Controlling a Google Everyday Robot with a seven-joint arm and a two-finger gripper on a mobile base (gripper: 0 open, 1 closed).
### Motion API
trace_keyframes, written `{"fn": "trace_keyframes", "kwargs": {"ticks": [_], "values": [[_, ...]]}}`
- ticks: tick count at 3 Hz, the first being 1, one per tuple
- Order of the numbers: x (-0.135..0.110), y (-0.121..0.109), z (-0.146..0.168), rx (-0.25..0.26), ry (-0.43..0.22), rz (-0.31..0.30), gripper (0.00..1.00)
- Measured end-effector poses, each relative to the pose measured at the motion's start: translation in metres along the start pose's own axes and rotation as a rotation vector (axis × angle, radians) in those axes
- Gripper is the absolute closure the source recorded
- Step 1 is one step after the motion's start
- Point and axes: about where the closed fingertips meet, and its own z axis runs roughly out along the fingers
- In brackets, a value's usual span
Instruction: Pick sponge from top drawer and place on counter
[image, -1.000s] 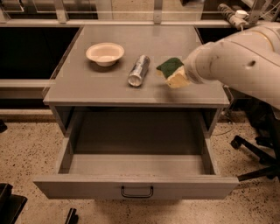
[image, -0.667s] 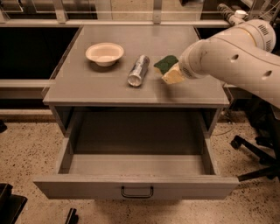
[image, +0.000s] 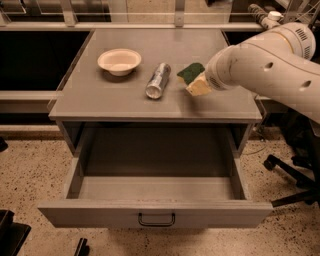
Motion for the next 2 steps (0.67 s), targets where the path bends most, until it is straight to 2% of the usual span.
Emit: {"fn": "trace_keyframes", "kwargs": {"ticks": [2], "values": [[0.0000, 0.0000, 0.0000, 0.000, 0.000, 0.000, 0.12]]}}
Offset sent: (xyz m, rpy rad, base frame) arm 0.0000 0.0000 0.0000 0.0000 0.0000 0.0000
